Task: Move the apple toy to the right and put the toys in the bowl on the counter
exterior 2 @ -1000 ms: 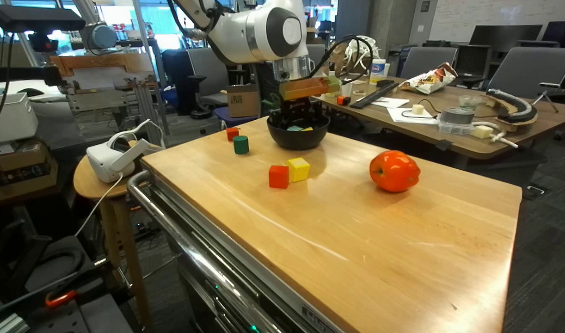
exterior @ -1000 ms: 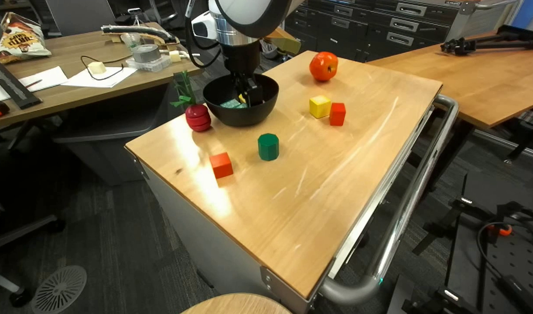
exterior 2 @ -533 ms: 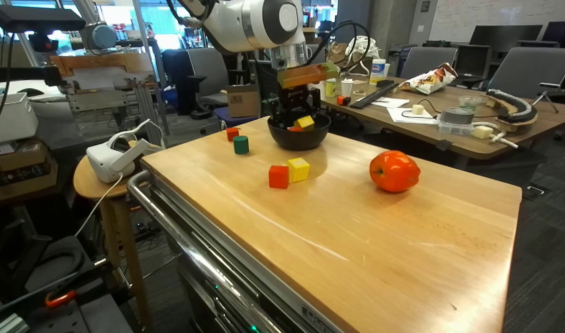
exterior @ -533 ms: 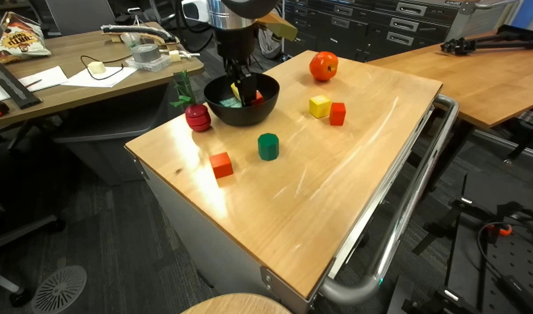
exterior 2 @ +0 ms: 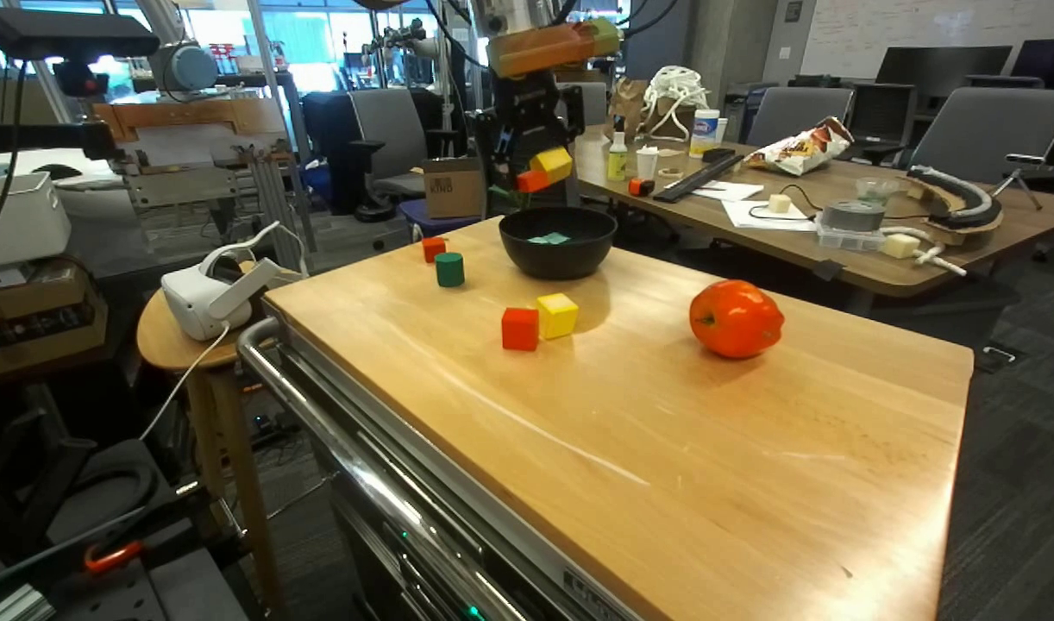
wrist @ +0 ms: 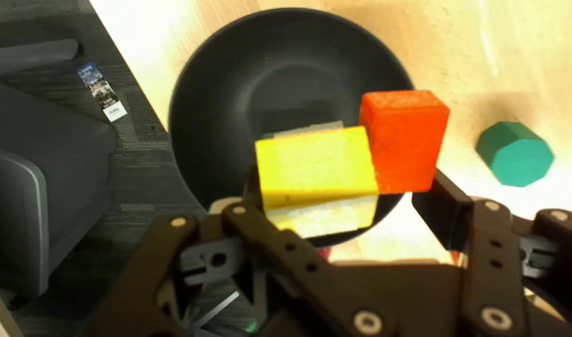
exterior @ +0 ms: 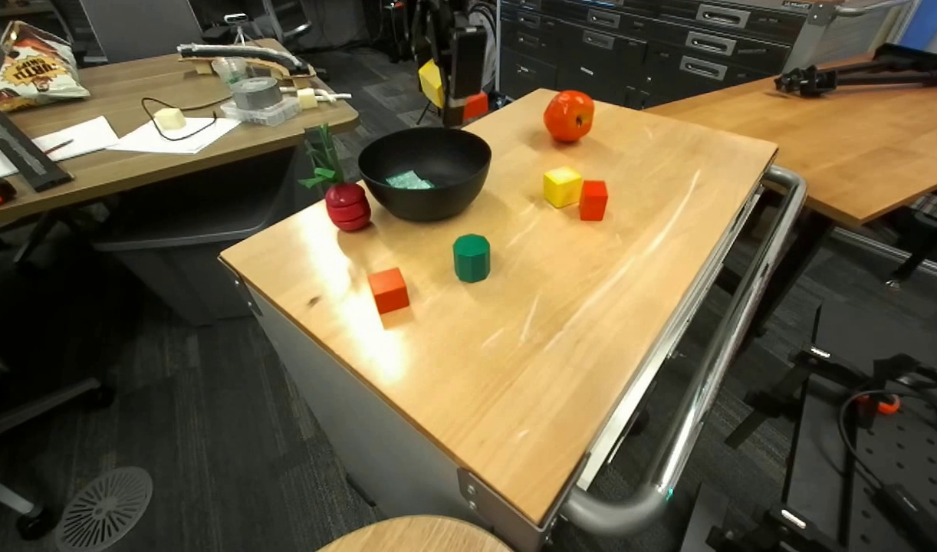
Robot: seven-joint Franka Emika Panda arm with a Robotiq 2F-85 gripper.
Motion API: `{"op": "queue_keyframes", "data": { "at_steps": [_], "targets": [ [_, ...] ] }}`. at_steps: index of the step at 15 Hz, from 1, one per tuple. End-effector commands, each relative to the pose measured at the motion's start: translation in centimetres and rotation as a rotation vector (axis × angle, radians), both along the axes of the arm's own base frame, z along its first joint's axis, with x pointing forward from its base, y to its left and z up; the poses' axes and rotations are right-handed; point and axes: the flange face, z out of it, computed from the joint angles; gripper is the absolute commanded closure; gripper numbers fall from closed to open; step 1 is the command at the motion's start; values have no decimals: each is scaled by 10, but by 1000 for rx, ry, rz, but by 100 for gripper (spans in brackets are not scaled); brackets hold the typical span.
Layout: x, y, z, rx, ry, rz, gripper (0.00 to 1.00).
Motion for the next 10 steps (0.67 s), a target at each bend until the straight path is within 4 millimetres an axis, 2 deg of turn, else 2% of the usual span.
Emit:
{"op": "queue_keyframes", "data": {
  "at_steps": [1, 4, 7, 10],
  "targets": [
    [-63, 3, 19, 83, 66, 83, 47],
    [-97, 4, -1, 206, 157, 81, 47],
    [-124, -8, -30, 277, 200, -56, 47],
    [-143, -23, -58, 294, 238, -179, 47]
  ]
}}
